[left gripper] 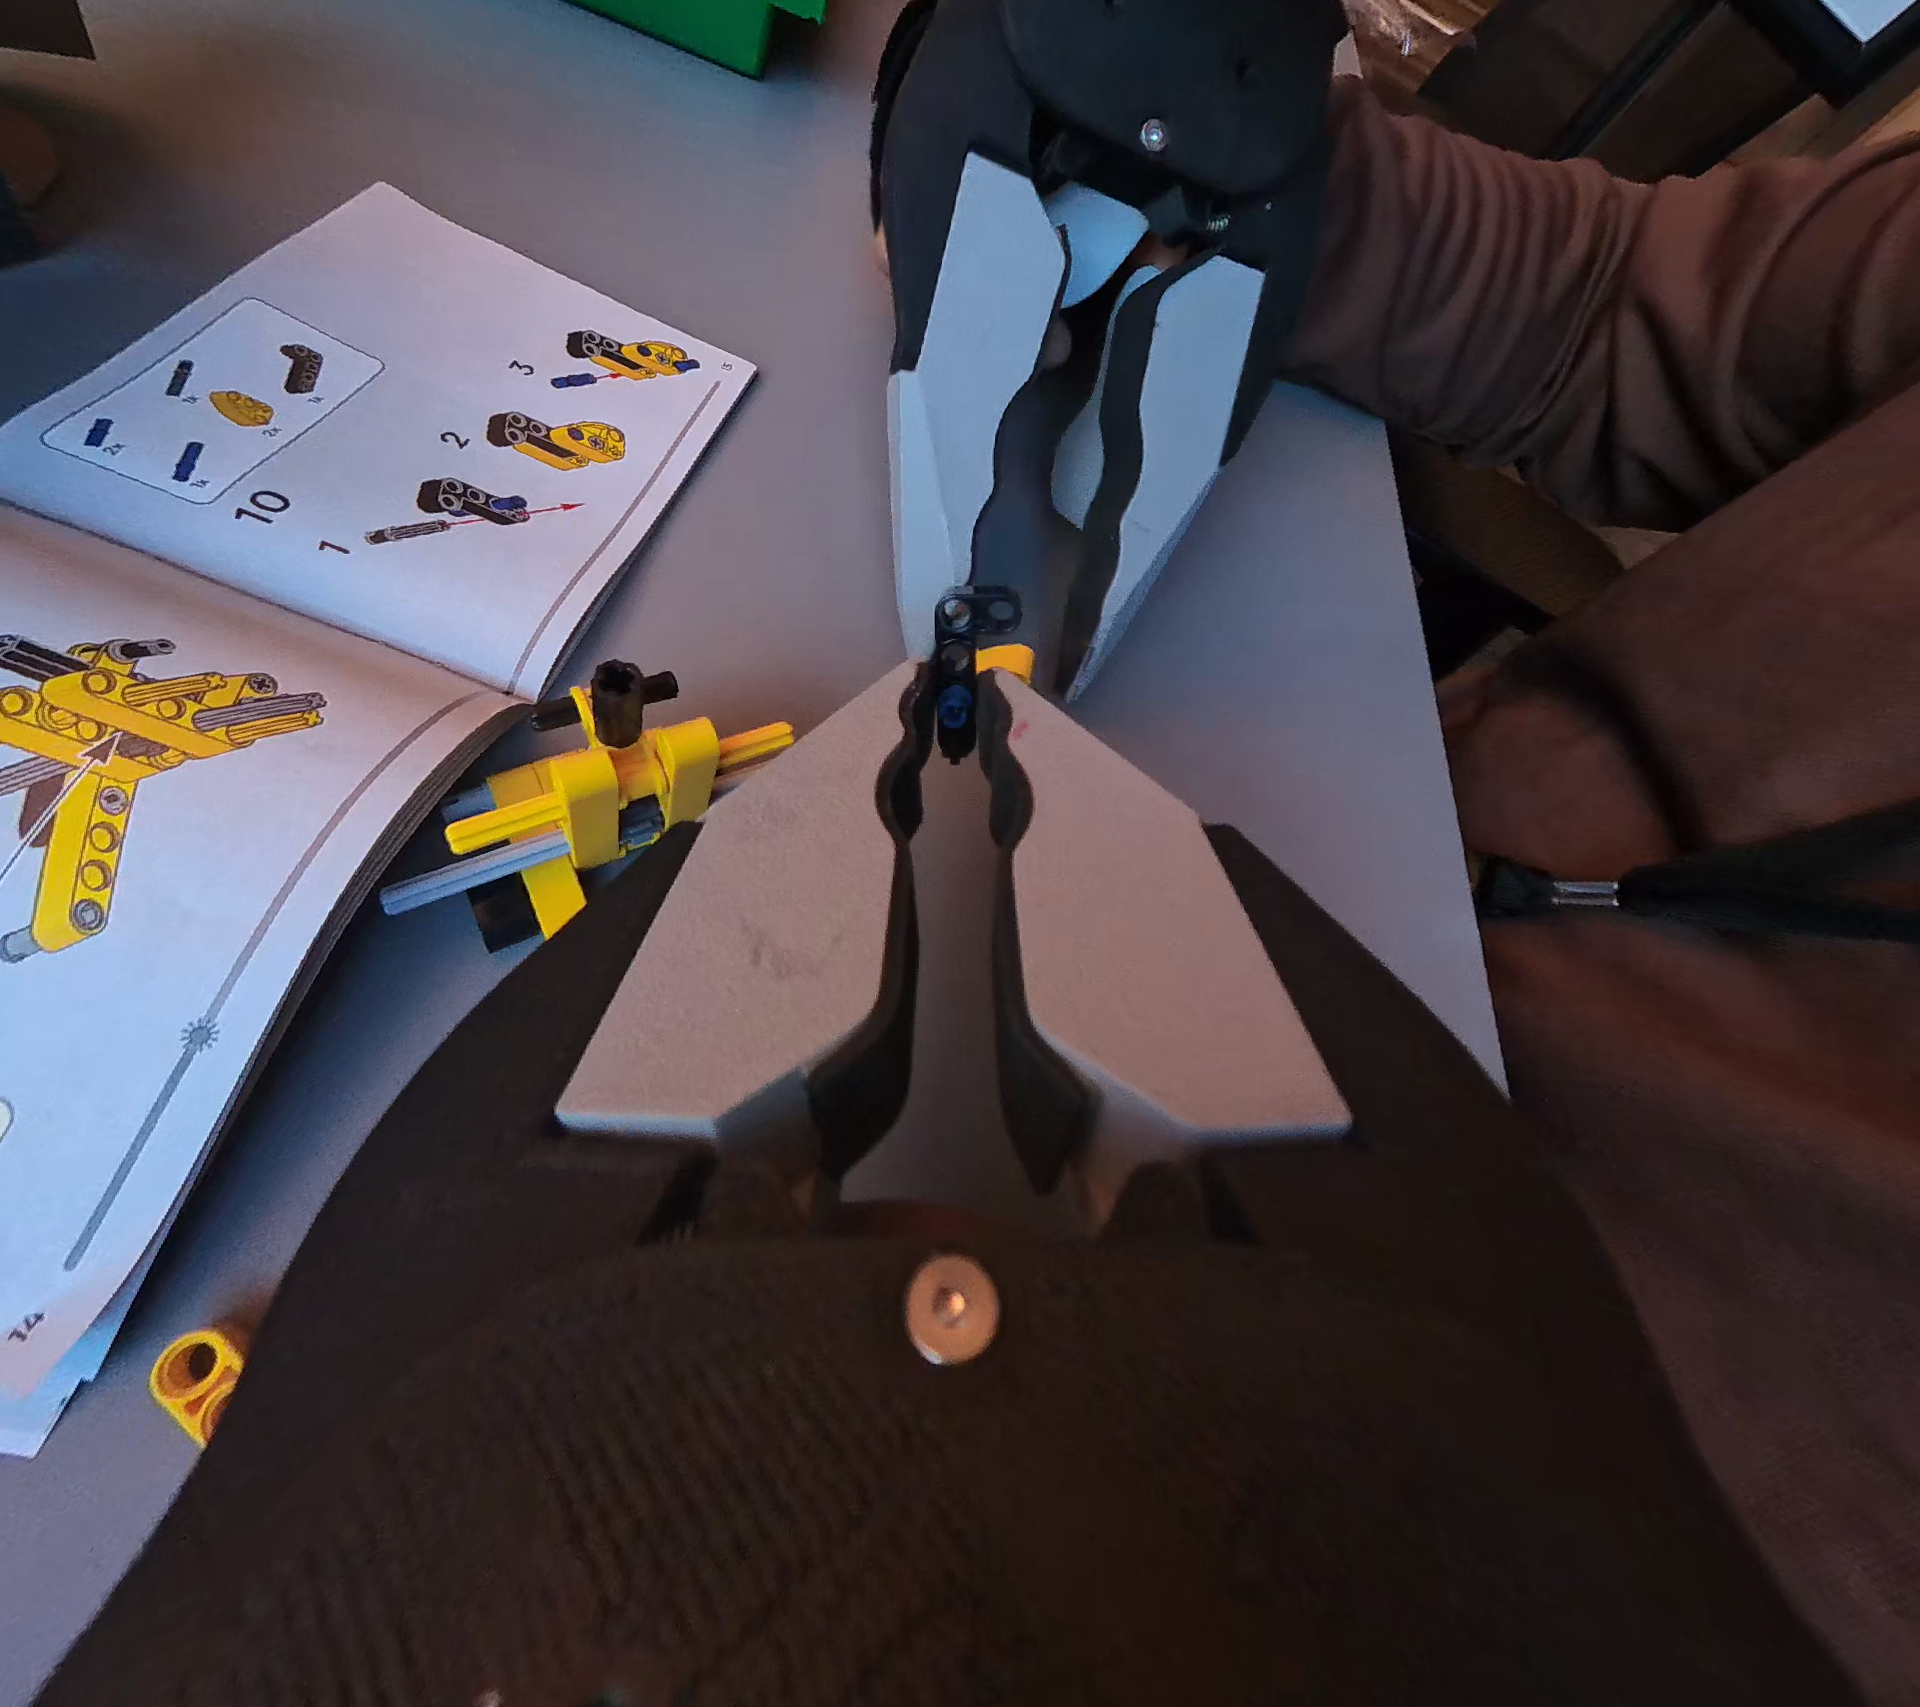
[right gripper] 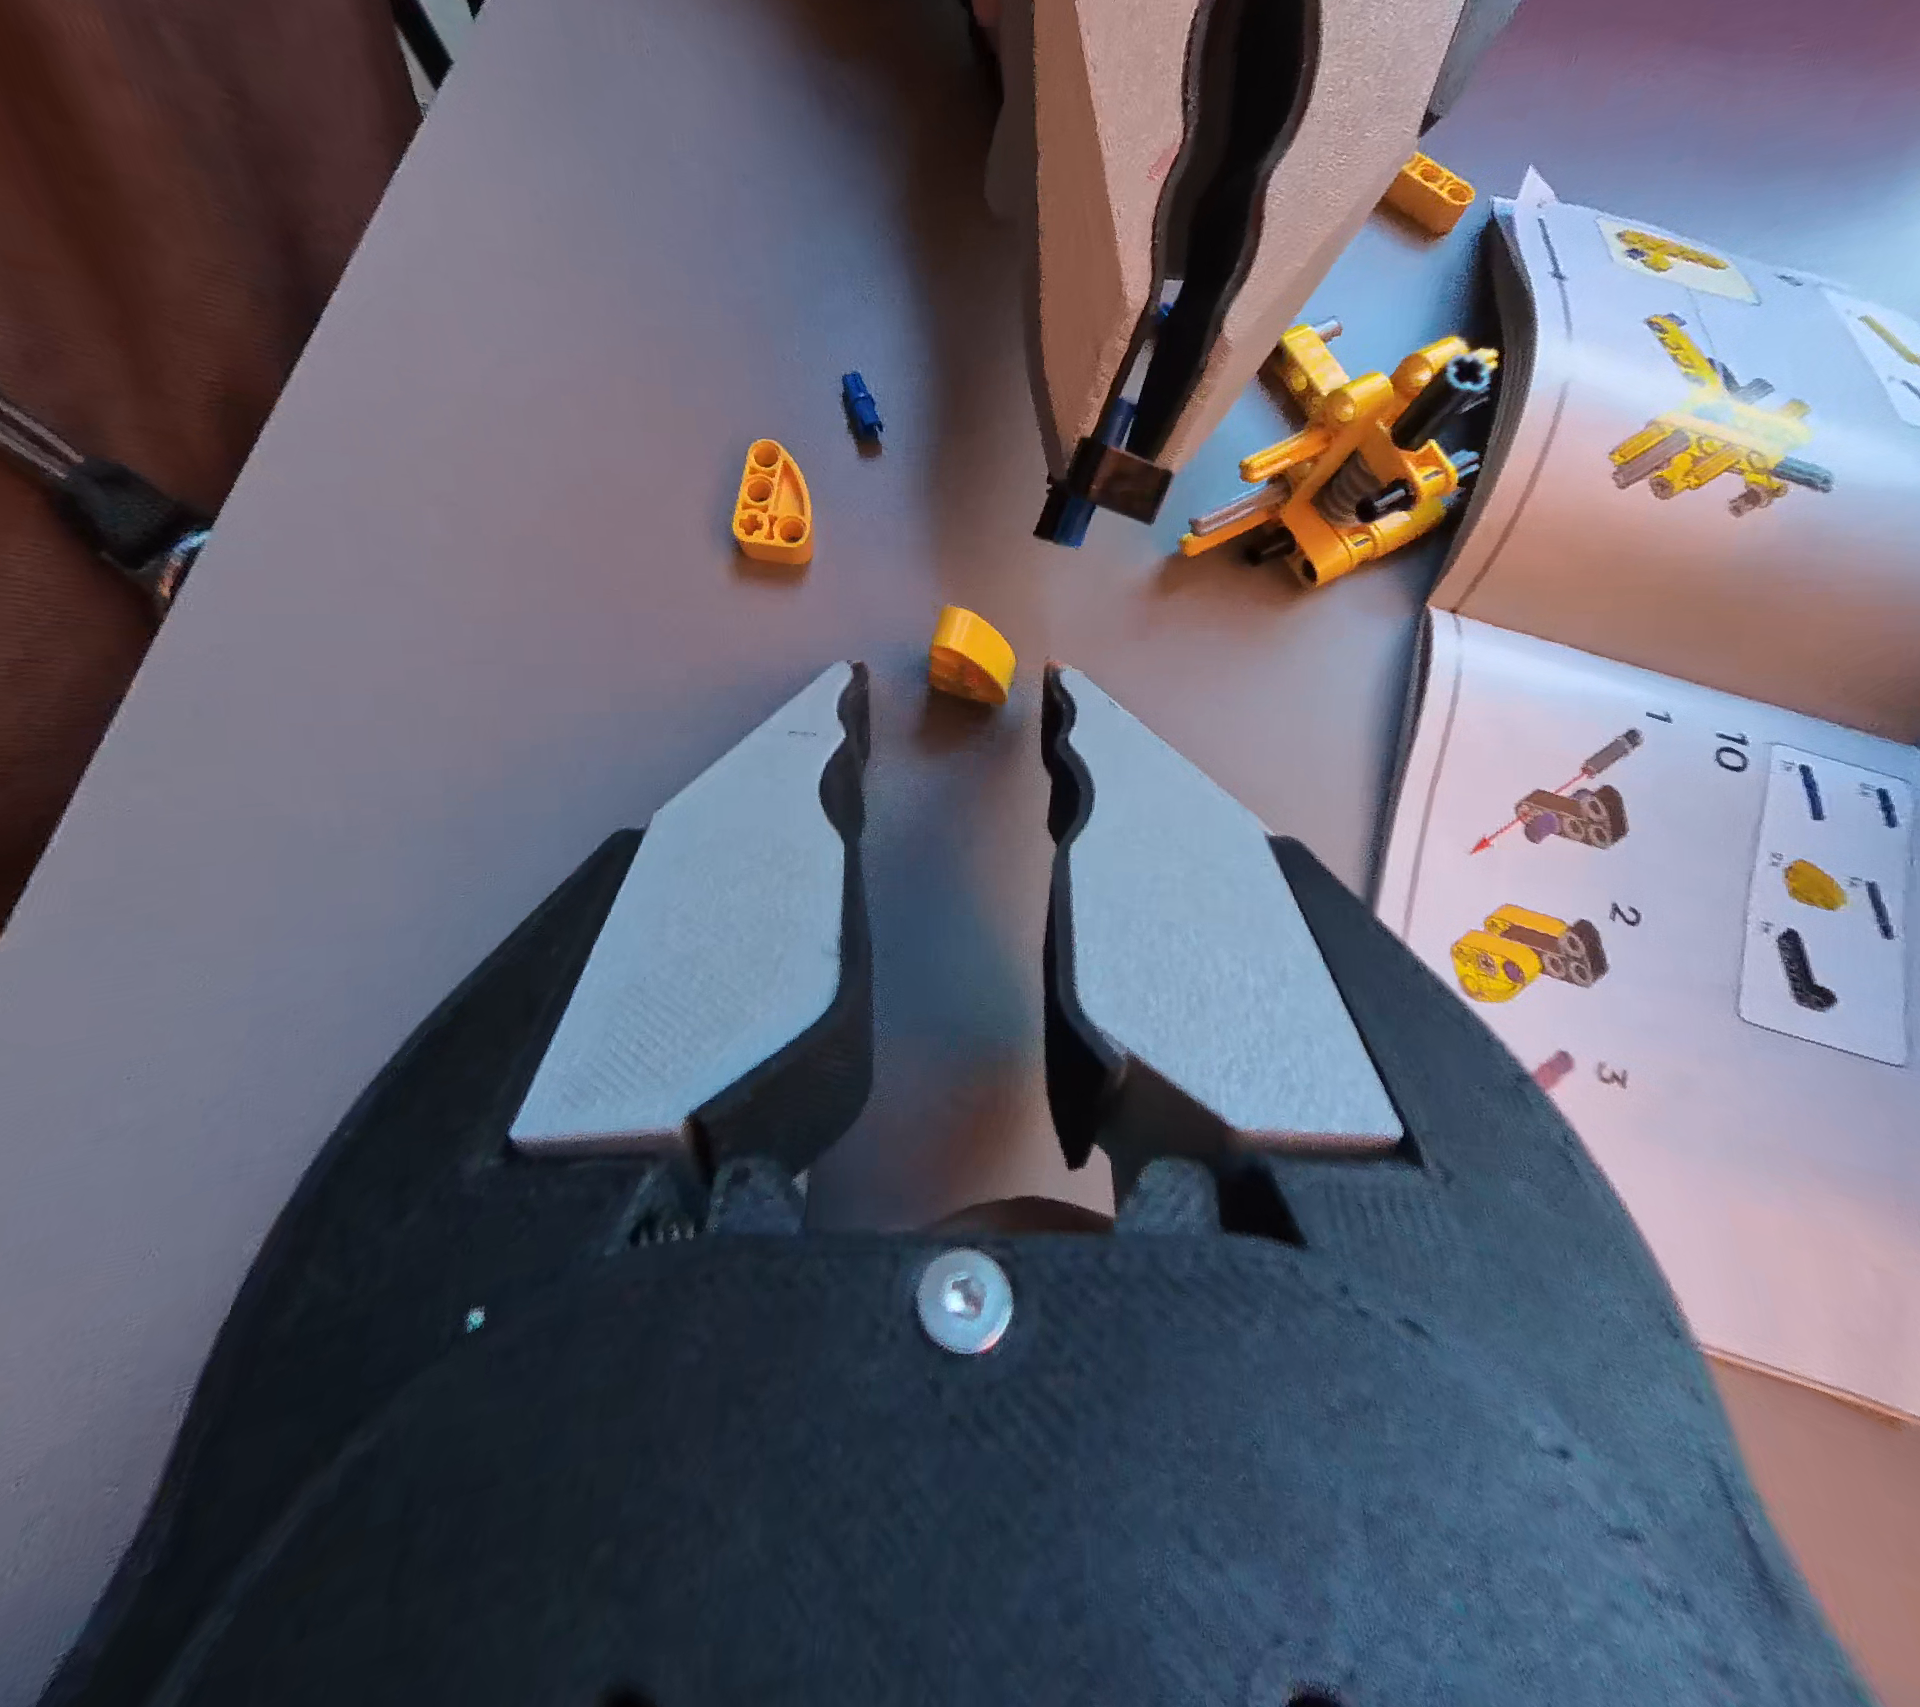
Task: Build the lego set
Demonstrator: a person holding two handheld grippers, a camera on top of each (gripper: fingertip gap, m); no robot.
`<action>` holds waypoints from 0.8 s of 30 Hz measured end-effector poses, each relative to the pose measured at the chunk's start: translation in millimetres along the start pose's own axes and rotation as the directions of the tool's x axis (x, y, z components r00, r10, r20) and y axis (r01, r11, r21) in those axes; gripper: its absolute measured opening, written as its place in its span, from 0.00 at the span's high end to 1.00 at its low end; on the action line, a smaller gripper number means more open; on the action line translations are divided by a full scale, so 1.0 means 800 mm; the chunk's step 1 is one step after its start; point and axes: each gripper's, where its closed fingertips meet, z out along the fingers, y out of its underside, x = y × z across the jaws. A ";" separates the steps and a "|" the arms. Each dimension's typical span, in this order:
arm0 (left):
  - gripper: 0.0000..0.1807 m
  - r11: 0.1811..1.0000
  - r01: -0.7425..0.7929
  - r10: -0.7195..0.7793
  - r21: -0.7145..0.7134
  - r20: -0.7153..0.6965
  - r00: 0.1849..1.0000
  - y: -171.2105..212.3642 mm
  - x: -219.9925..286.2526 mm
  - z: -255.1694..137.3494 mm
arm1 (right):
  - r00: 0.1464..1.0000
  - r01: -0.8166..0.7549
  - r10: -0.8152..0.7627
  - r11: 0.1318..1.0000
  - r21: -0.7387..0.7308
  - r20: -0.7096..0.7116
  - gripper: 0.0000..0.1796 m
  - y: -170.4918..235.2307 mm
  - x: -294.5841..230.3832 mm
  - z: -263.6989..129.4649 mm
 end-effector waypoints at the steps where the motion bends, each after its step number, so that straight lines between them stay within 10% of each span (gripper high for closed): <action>1: 0.98 1.000 -0.002 0.002 0.001 -0.001 1.000 0.000 0.000 0.000 | 1.000 -0.005 0.005 1.000 -0.004 -0.003 0.83 0.000 0.000 0.001; 15: 0.98 1.000 0.019 -0.019 0.024 0.001 1.000 -0.004 -0.002 -0.002 | 0.987 -0.157 0.158 0.987 0.037 -0.031 0.93 -0.004 0.016 0.000; 24: 0.98 0.954 0.218 -0.189 0.207 -0.148 0.971 -0.038 0.003 -0.017 | 0.846 -0.523 0.423 0.773 0.357 0.323 0.93 -0.056 0.022 -0.053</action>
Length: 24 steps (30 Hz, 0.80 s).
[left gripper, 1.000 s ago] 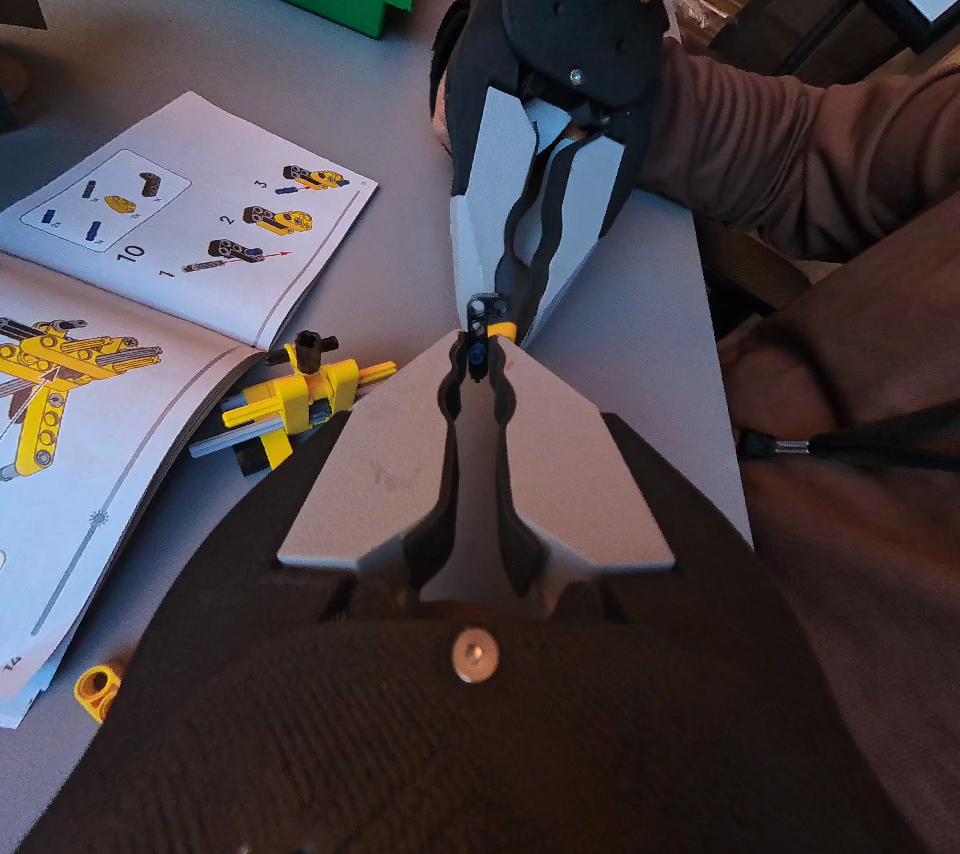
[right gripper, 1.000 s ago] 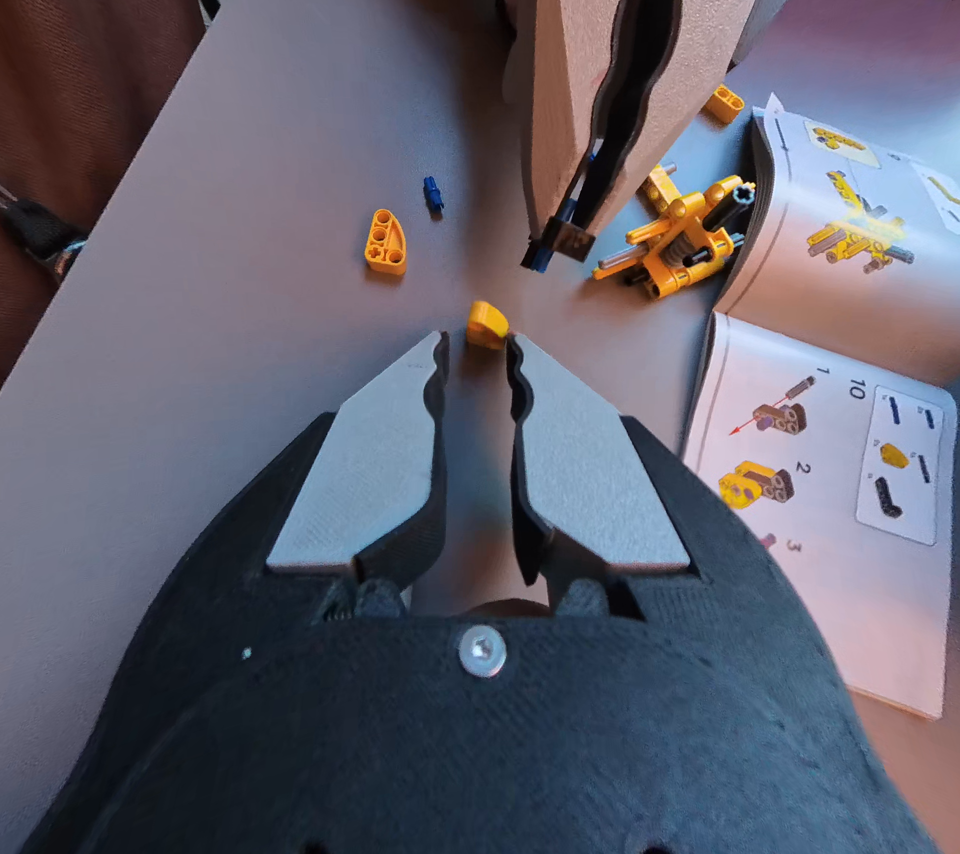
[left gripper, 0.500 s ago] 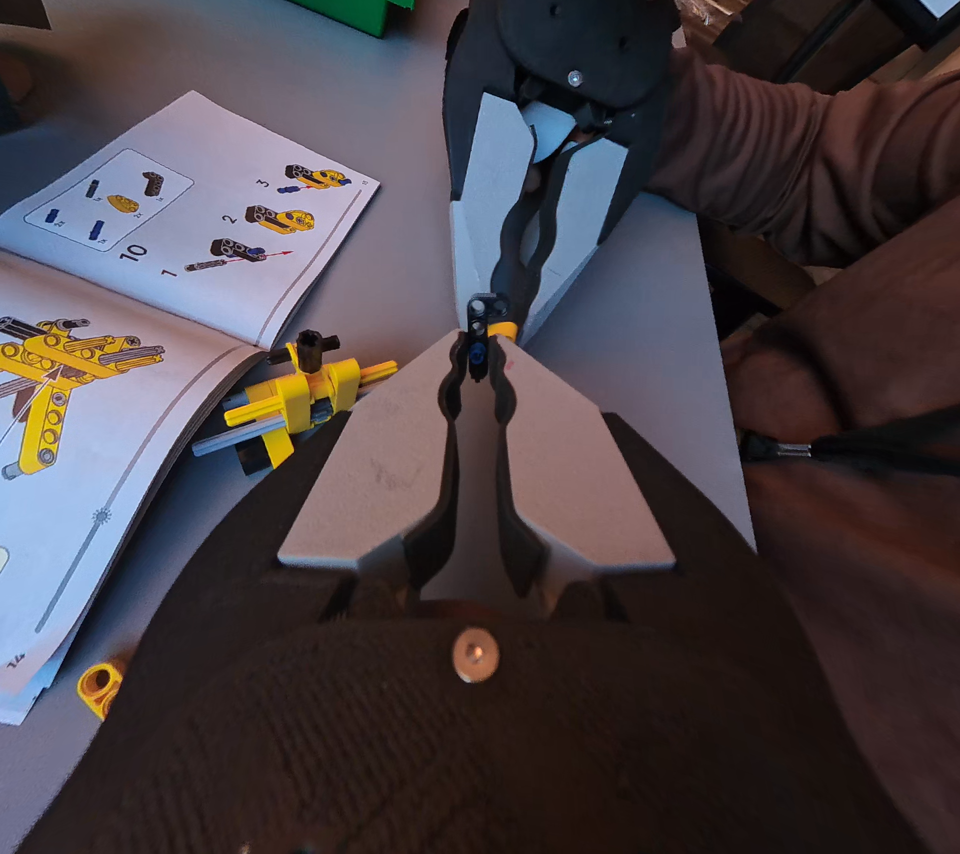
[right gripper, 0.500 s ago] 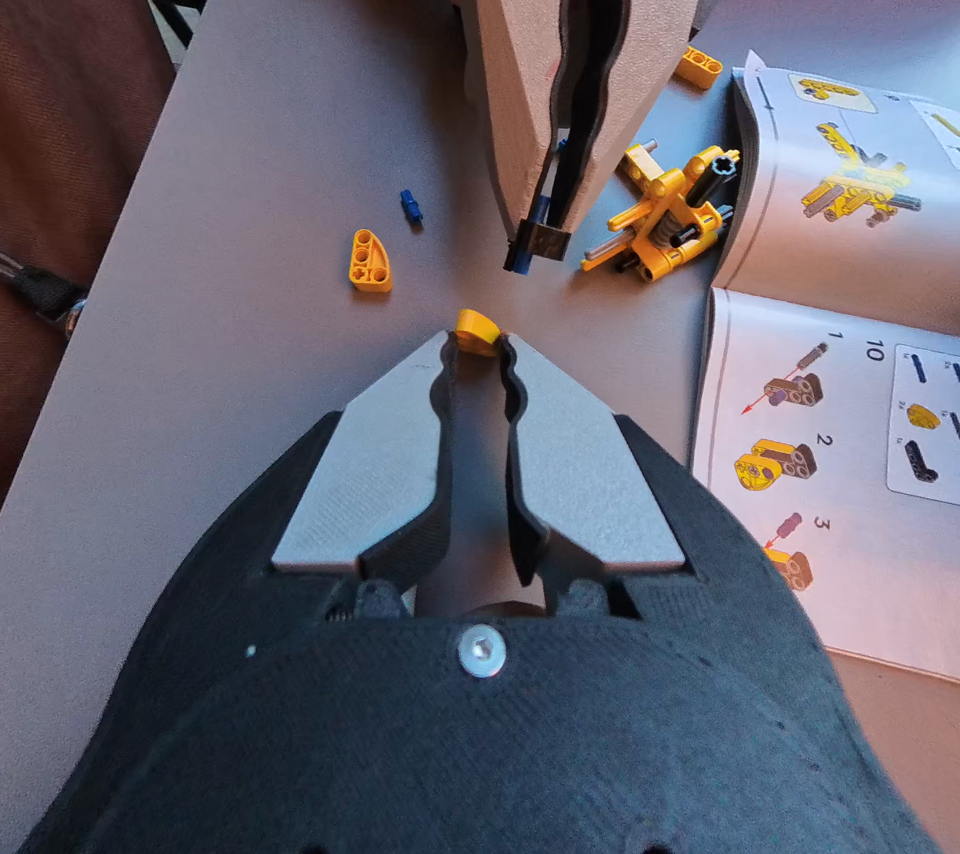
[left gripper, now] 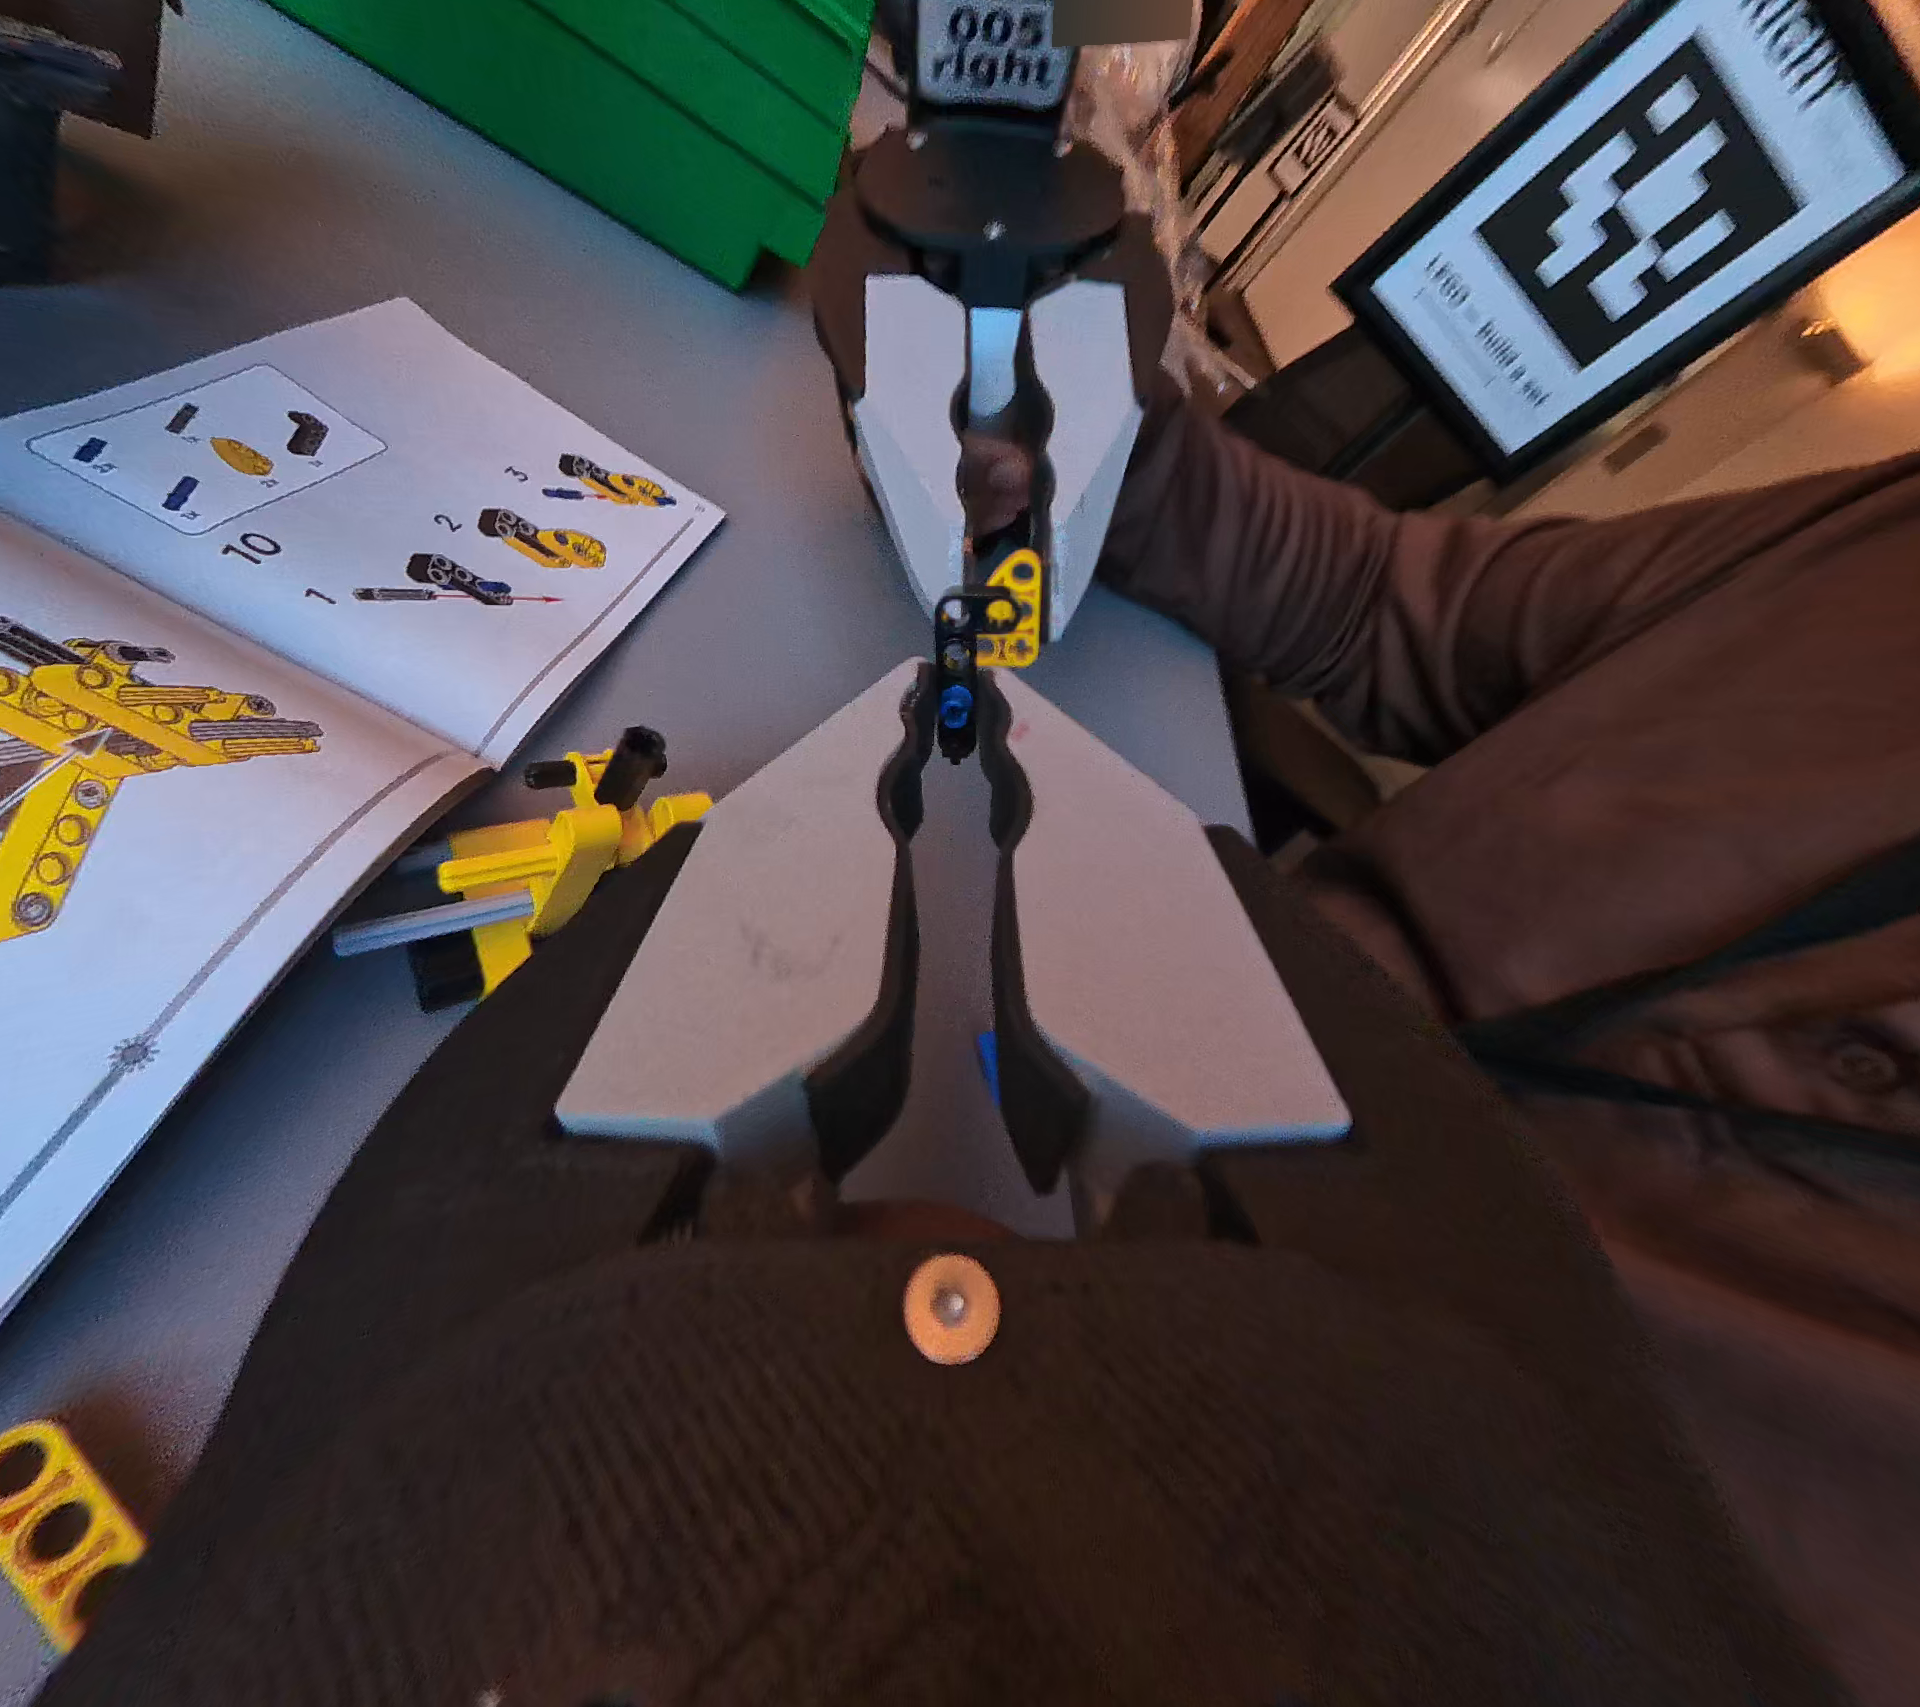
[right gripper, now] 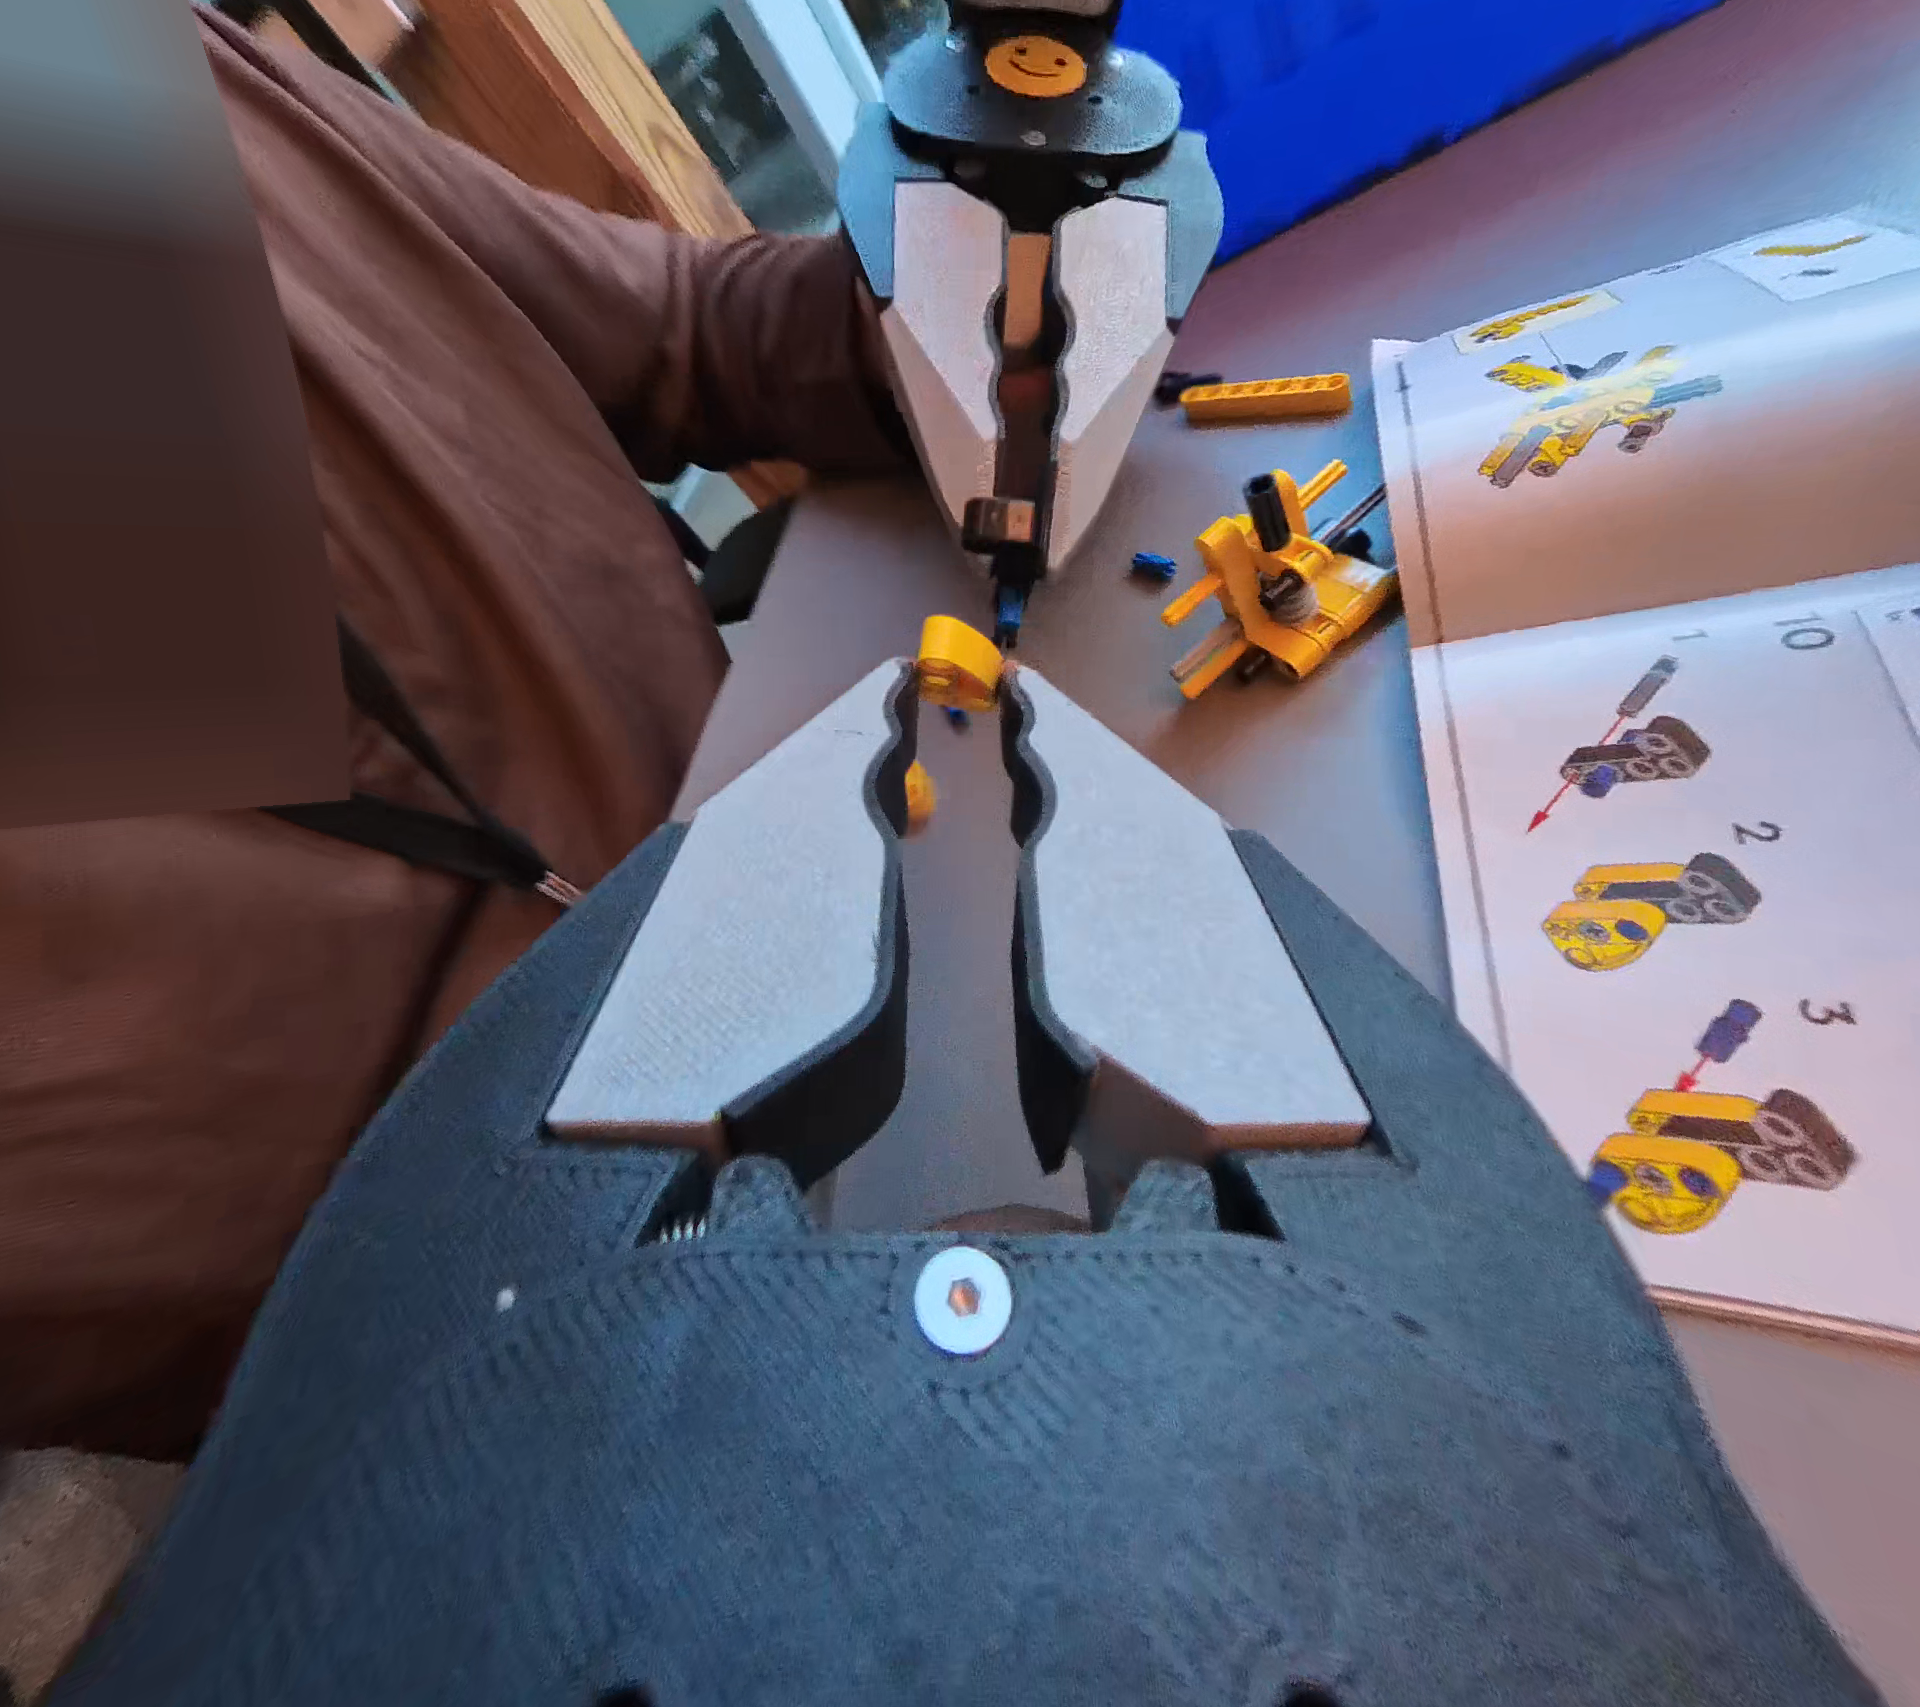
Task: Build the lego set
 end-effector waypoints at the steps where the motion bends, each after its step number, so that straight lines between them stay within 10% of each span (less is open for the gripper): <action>1: 0.97 0.999 0.025 -0.025 0.025 -0.018 1.000 -0.005 0.002 -0.002 | 0.999 -0.025 0.025 1.000 0.012 0.028 0.93 -0.001 -0.002 -0.001; 24: 0.97 0.988 0.127 -0.118 0.083 -0.112 0.987 -0.016 0.022 -0.001 | 0.963 -0.202 0.189 0.978 0.054 0.194 0.93 -0.010 -0.010 0.010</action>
